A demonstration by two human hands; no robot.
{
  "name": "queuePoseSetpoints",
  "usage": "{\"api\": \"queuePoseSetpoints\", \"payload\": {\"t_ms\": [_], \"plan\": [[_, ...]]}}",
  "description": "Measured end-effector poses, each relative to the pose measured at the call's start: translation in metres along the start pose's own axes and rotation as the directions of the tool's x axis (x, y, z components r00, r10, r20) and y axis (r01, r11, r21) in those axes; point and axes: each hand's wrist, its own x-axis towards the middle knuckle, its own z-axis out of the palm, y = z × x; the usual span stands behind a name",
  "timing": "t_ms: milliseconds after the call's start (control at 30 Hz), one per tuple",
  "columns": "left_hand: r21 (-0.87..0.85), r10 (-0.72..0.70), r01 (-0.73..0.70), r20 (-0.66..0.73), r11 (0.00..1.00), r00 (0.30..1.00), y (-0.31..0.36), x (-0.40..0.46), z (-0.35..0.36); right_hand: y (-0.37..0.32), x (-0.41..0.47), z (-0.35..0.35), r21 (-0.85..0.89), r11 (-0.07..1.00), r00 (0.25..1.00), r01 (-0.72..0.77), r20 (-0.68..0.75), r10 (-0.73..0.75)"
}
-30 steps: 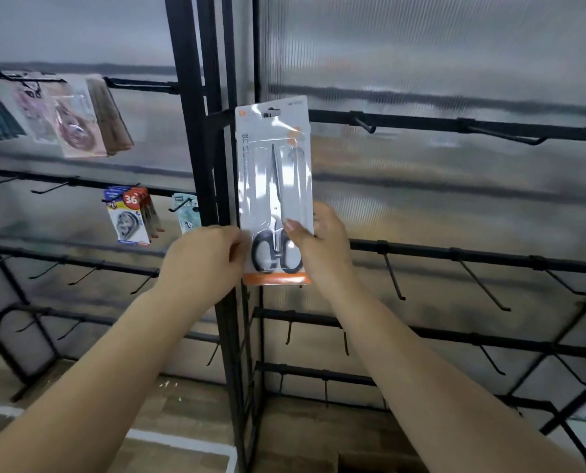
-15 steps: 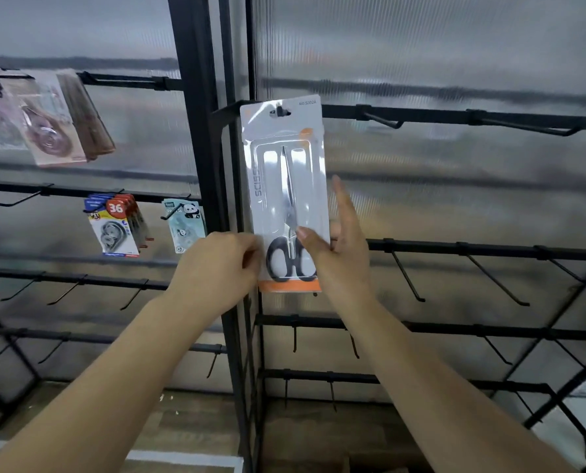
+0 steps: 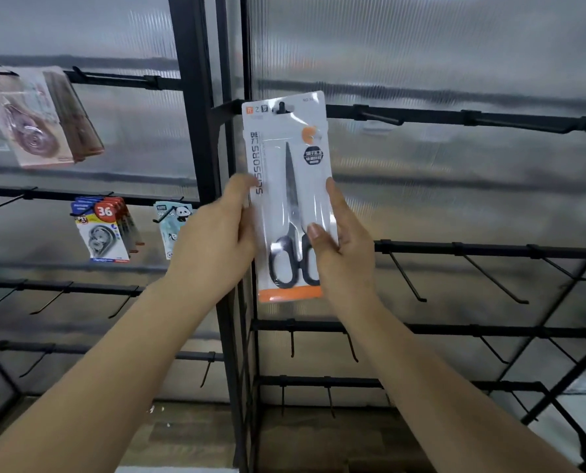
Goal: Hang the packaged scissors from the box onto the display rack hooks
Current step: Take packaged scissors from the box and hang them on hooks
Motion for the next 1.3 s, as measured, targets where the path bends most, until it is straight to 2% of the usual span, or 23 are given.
{"api": "queuePoseSetpoints", "payload": {"t_ms": [233, 400, 500, 600, 800, 1000, 1100, 1200, 1300], "plan": [[0.1, 0.034, -0.028, -0.057, 0.995, 0.998, 0.009, 0.046, -0.016, -0.008, 0.003, 0.004, -0.083, 0.996, 0.999, -0.039, -0.021, 0.038], [0.33, -0.097, 0.064, 0.084, 0.942, 0.992, 0.014, 0.082, -0.012, -0.009, 0.012, 0.005, -0.125, 0.989, 0.997, -0.082, -0.002, 0.082], [0.325, -0.077, 0.02, 0.164, 0.946, 0.983, 0.006, 0.081, 0.003, -0.008, 0.027, 0.009, -0.211, 0.972, 0.995, -0.099, 0.007, 0.103], [0.316, -0.037, -0.034, 0.217, 0.948, 0.975, -0.007, 0.075, 0.018, -0.007, 0.045, 0.014, -0.328, 0.943, 0.998, -0.052, 0.012, 0.059], [0.289, -0.033, -0.063, 0.317, 0.955, 0.948, -0.023, 0.042, 0.05, 0.026, 0.062, 0.008, -0.563, 0.826, 0.998, -0.01, 0.041, 0.041], [0.22, -0.099, -0.004, 0.453, 0.976, 0.886, -0.027, -0.001, 0.095, 0.054, 0.028, -0.023, -0.754, 0.657, 0.98, -0.004, 0.127, 0.152], [0.174, -0.08, -0.004, 0.476, 0.985, 0.876, -0.023, -0.03, 0.115, 0.077, 0.001, -0.041, -0.831, 0.551, 0.969, 0.077, 0.193, 0.156], [0.131, -0.084, 0.017, 0.527, 0.991, 0.846, -0.016, -0.057, 0.14, 0.106, -0.024, -0.066, -0.843, 0.529, 0.943, 0.094, 0.245, 0.223], [0.138, -0.152, 0.089, 0.565, 0.986, 0.811, -0.006, -0.08, 0.169, 0.135, -0.045, -0.104, -0.864, 0.502, 0.893, 0.05, 0.264, 0.365]]}}
